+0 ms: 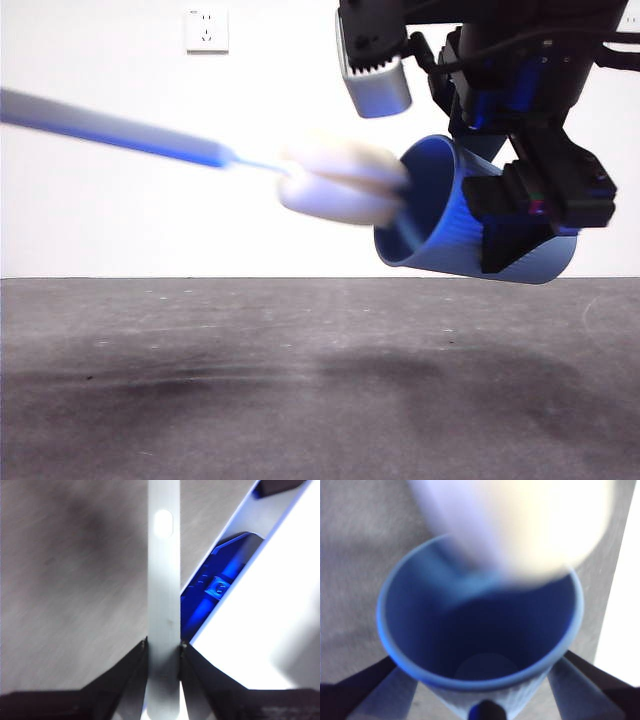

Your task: Pick up the cup brush,pick up the cup,insert the brush into the cup,clean the cup,put the cup brush back,put the cup back to the fixed position on the table

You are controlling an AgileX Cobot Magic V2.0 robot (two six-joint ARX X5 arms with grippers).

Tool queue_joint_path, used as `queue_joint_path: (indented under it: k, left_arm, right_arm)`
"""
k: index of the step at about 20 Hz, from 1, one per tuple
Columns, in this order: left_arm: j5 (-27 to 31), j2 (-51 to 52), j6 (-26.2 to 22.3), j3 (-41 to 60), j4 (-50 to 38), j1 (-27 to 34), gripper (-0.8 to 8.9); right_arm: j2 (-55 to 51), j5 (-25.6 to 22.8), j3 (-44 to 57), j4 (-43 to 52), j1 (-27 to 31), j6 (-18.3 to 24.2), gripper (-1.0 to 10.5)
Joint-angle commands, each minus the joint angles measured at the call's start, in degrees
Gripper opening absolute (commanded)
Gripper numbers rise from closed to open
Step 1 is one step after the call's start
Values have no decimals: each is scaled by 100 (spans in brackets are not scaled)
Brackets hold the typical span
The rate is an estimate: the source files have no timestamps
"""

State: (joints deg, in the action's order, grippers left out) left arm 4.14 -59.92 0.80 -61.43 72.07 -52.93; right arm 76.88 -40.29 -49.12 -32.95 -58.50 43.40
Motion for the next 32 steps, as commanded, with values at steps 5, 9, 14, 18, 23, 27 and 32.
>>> queue_joint_path:
  k: [5,9,14,18,23,27,32]
  left_arm:
    - [667,922,743,24,245,22,-9]
    - [1169,944,1322,61,-313,155,-9]
    - [1329,662,2094,868,-1912,573,-9]
    - [1200,188,2555,1565,-3740,872,-9]
    - [957,-1062,2627,1611,-4979,1357,-9]
    - [426,-2094,2640,1609,-5604,1788,-9]
    - [87,-2898,2820,1606,-6402,2009,-9]
  right_arm:
    - [-179,-15,-13,101,-2,-3021,-13]
    - [-807,-7,-13,249,-2,-4623,-13]
    - [-1963,214,-13,669,-2,-5764,-13]
    - [-2771,442,-13,822,-2,-5982,-12]
    - [-3449,754,-13,619,-4,-6148,-13]
    - [-3650,745,-13,105,-7,-6203,-13]
    - [-3606,741,-13,-66,-7,-6245,-12]
